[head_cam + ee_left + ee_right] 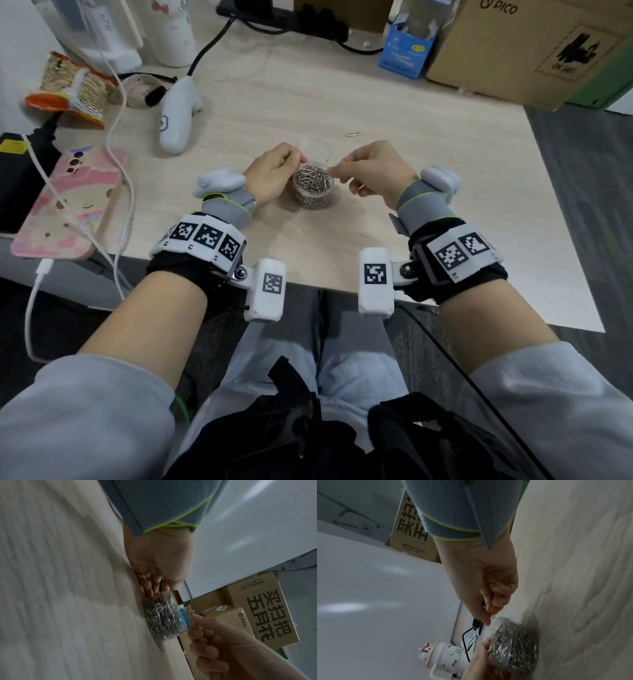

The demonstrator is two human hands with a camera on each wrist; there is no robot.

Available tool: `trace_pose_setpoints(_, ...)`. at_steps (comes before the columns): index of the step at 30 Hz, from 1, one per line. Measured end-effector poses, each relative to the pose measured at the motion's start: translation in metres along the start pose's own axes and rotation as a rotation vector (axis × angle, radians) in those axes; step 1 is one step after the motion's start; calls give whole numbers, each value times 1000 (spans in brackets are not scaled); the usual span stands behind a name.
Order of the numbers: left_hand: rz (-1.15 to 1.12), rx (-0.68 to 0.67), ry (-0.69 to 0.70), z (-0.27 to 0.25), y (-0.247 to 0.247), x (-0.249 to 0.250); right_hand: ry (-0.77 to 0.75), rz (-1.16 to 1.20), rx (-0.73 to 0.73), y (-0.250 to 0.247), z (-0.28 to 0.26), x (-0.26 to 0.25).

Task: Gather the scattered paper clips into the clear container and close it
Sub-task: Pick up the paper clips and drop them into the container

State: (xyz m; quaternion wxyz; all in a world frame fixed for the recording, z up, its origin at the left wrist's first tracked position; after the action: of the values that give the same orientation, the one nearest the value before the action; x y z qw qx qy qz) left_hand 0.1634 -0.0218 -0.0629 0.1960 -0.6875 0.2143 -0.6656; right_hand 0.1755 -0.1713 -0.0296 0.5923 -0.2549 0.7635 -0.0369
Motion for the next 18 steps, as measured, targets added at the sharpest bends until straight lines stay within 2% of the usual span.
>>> trace_pose_setpoints(3, -6, -28, 0, 4, 3, -6, 7, -61, 33, 0, 9, 2)
trace_pose_setpoints(7, 0, -33, 22, 6, 6, -9, -63, -82, 292, -32, 28, 4)
trace_pose_setpoints(9, 48, -26, 41, 7, 6, -7, -83, -126, 362, -38, 37, 4)
trace_pose_setpoints(13, 32, -14, 45, 8, 4, -5, -104, -269, 336, -34, 50, 5)
trace_pose_setpoints(18, 14, -29, 54, 10, 5, -5, -74, -324, 365, -36, 61, 7)
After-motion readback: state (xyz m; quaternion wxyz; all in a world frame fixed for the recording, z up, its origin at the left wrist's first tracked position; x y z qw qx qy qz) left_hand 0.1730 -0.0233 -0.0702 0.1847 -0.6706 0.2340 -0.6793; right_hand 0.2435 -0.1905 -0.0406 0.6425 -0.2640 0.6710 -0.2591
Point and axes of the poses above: each hand's wrist, its own z-axis towards the middle knuckle, its own y-axis out of the palm, x = y × z, the point moved 10 cm from there along z, towards the middle knuckle, and after that the axes turned 9 degrees about z, right-handed, at the moved point
